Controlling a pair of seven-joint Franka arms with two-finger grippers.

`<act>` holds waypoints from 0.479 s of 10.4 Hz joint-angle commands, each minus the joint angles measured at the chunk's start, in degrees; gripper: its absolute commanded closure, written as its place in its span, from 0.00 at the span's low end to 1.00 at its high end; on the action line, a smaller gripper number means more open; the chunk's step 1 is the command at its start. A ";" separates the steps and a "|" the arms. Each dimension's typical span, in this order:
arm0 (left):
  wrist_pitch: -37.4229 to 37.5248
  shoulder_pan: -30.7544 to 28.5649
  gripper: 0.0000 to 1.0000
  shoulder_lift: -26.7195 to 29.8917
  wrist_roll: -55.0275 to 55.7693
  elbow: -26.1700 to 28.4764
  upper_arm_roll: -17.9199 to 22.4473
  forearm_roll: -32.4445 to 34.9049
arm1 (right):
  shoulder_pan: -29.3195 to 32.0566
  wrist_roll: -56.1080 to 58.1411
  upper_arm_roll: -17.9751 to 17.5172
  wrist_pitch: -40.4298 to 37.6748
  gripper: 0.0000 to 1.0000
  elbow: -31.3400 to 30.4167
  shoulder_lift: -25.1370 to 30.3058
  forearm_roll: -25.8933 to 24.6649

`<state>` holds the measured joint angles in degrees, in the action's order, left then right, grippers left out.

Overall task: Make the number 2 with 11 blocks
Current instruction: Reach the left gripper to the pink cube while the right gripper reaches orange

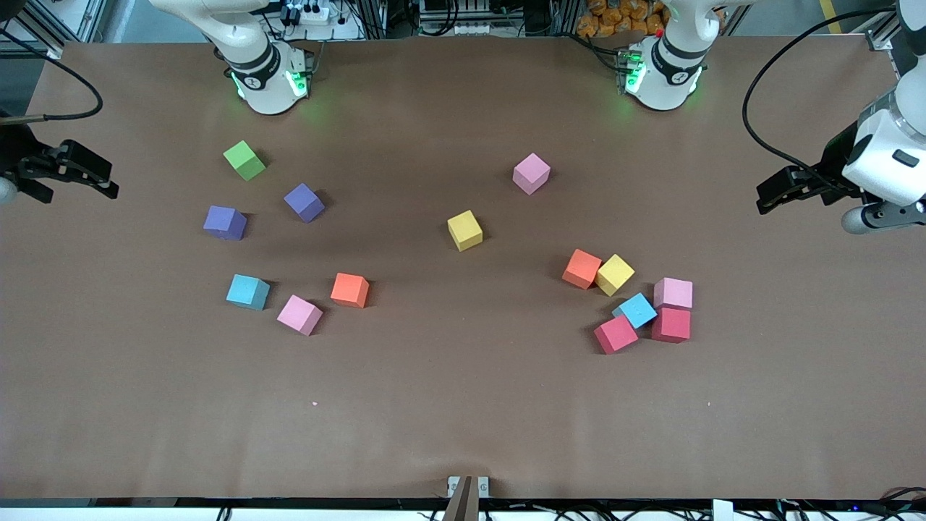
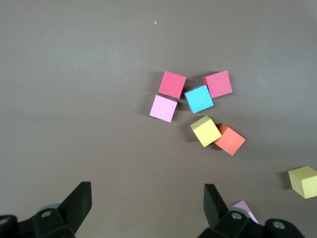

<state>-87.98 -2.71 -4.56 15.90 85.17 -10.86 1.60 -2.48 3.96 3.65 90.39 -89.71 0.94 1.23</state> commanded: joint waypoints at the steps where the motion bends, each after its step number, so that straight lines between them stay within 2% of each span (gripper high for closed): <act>1: 1.24 0.16 0.00 -0.01 -1.04 -0.97 0.05 -0.46 | 0.90 0.96 -0.32 -0.83 0.00 0.59 0.03 -0.62; 5: 1.24 0.15 0.00 -0.53 -1.13 -0.88 -0.13 -0.55 | 0.81 0.88 -0.31 -0.83 0.00 0.59 -0.32 -0.62</act>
<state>-87.79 -2.69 -4.65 15.84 85.17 -10.85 1.60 -2.48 4.01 3.82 90.33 -89.71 0.91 1.23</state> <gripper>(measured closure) 0.000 0.000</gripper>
